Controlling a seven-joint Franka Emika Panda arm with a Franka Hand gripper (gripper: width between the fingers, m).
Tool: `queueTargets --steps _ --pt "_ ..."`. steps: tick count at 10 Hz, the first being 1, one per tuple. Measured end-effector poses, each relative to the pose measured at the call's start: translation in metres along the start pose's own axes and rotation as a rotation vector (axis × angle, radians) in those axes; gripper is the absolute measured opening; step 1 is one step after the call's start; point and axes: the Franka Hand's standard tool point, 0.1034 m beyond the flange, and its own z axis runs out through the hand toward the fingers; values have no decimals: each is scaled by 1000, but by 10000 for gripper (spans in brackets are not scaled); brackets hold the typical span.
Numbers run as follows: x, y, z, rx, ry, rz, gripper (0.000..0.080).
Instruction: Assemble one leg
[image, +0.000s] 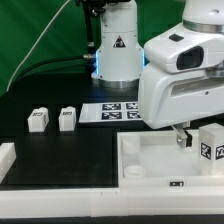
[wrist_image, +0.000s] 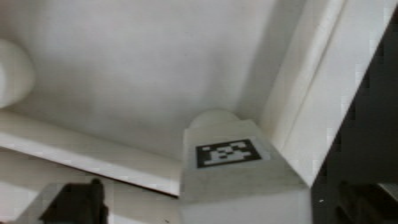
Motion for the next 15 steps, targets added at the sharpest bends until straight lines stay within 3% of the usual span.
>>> queueTargets --steps 1,2,3,4,8,12,15 --pt "0 0 0 0 0 0 554" --pt "0 0 0 0 0 0 554" --pt "0 0 0 0 0 0 351" --pt "0 0 0 0 0 0 291" --pt "0 0 0 1 1 58 292" --pt "3 -8 0 12 19 549 292" --pt "2 1 -1 -5 21 774 294"
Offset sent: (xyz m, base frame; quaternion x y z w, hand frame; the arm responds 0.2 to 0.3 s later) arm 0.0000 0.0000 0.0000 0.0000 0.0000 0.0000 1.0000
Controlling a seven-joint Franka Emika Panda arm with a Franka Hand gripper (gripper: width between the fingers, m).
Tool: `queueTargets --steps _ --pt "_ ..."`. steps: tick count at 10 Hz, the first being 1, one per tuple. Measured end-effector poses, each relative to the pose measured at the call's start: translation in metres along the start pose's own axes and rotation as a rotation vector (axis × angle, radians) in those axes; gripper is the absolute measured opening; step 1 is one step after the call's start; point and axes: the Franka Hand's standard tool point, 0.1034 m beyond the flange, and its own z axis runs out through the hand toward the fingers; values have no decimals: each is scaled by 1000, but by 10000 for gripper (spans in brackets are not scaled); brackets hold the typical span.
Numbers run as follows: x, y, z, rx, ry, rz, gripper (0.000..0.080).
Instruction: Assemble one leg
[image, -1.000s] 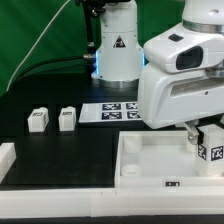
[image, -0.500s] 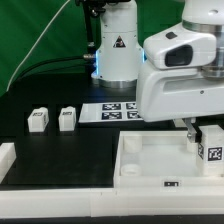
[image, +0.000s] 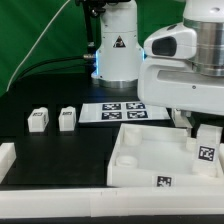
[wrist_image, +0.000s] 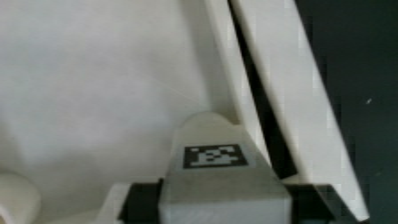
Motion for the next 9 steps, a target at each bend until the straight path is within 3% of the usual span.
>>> queueTargets --steps 3,5,6,7,9 --pt "5 14 -1 -39 10 258 297" --pt "6 16 0 -42 11 255 304" --pt "6 15 0 -41 11 255 494" --pt "6 15 0 -41 11 255 598" --pt "5 15 0 -41 11 255 640"
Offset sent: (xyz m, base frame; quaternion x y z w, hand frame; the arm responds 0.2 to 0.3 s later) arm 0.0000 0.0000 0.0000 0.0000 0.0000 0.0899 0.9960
